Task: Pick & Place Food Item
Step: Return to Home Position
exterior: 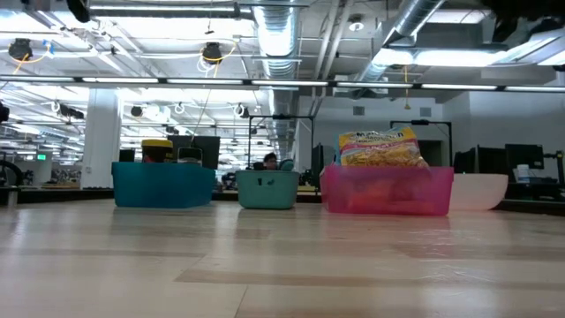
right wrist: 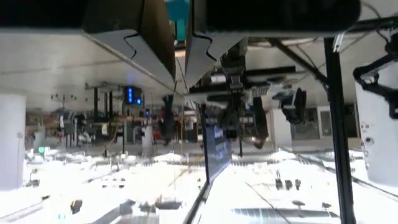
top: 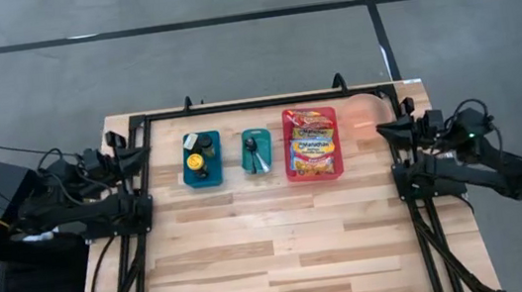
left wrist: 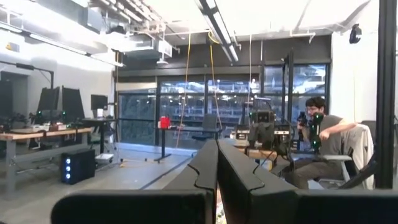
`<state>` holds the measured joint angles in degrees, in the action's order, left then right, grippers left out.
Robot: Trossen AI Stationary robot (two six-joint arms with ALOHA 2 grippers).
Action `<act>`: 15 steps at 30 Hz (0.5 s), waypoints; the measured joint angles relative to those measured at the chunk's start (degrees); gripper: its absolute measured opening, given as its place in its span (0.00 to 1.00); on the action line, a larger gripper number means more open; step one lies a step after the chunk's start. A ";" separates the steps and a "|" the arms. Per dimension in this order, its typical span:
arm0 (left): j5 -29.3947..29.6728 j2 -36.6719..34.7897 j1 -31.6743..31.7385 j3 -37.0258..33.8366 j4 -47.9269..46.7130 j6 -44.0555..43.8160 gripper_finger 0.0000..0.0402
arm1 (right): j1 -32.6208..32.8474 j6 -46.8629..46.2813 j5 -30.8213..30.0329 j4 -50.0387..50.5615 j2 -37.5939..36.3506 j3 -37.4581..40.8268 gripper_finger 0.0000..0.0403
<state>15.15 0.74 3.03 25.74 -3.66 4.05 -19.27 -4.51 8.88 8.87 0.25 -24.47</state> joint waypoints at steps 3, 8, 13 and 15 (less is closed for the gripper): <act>-0.02 0.03 0.00 -4.96 6.36 0.03 0.00 | 0.00 -1.25 0.00 -6.84 0.00 4.56 0.08; -0.28 0.38 0.00 -14.19 19.11 -0.02 0.00 | 0.00 -3.39 0.02 -15.34 -0.02 10.87 0.08; -0.45 0.38 0.00 -20.98 25.07 -1.40 0.00 | 0.00 -5.51 0.02 -18.61 -0.02 14.96 0.08; -0.61 0.43 0.00 -22.67 25.19 -1.91 0.00 | 0.00 -5.60 0.02 -17.80 -0.02 15.96 0.08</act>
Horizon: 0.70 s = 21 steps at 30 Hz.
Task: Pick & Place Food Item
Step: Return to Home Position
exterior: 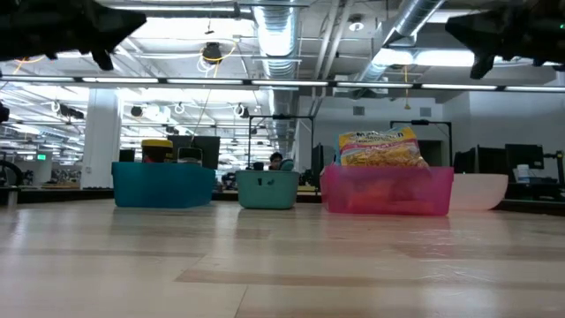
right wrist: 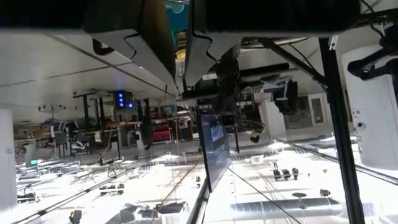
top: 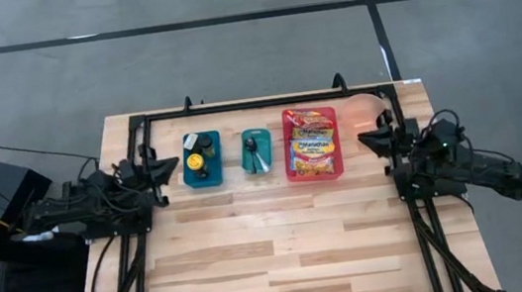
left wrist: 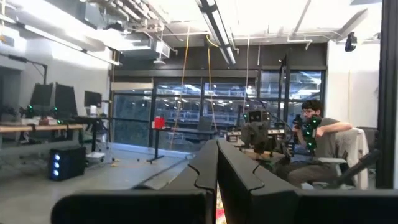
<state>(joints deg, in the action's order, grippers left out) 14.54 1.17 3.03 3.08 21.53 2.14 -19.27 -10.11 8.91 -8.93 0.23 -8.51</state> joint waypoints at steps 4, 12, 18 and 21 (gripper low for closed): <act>-0.41 0.00 0.00 -2.02 0.09 -0.87 0.00 | 0.00 -0.02 0.01 -0.87 -0.01 2.30 0.08; -4.50 0.00 0.00 -2.17 -5.04 -1.28 0.00 | 0.00 0.36 0.03 -1.15 0.02 8.03 0.08; -4.50 0.09 0.00 -2.17 -13.54 -1.57 0.00 | 0.06 3.81 0.03 6.25 0.39 8.04 0.08; -4.46 0.09 0.00 -2.17 -16.50 -2.44 0.00 | 0.04 3.55 -0.70 6.85 1.18 8.04 0.08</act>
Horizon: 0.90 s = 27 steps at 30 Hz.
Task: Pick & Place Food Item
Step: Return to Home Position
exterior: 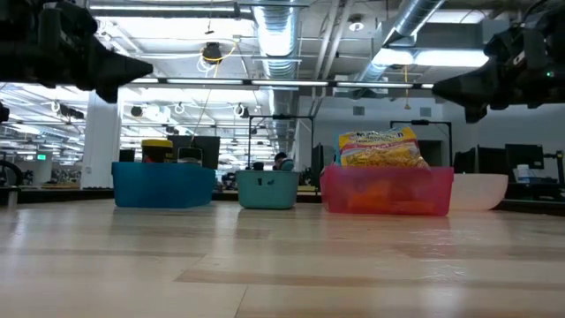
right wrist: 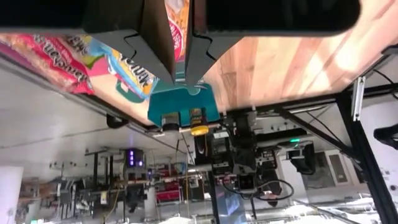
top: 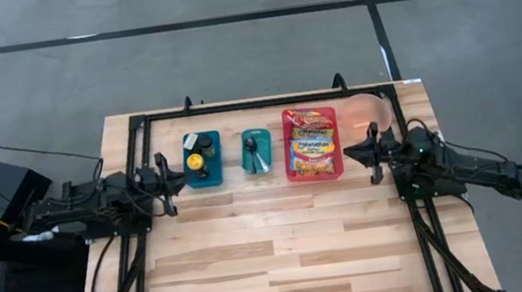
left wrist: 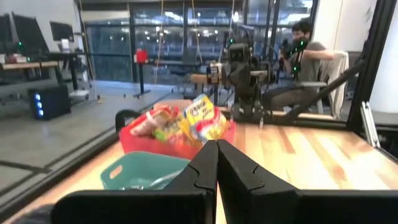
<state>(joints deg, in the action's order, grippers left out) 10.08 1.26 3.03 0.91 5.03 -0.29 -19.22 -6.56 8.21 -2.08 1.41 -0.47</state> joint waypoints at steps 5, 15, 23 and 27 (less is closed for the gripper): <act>0.01 0.32 0.00 0.00 -0.30 -0.06 0.00 | 0.00 -0.38 -0.18 0.08 0.09 0.00 0.08; 0.05 0.68 0.00 0.00 -0.10 -0.03 0.00 | 0.00 -0.54 -0.18 0.09 0.00 0.02 0.08; 0.07 0.68 0.00 0.00 -0.07 -0.03 0.00 | 0.00 -0.54 -0.18 0.10 0.02 0.04 0.08; 0.09 0.68 0.00 0.00 -0.06 0.00 0.00 | 0.00 -0.54 -0.17 0.10 0.02 0.04 0.08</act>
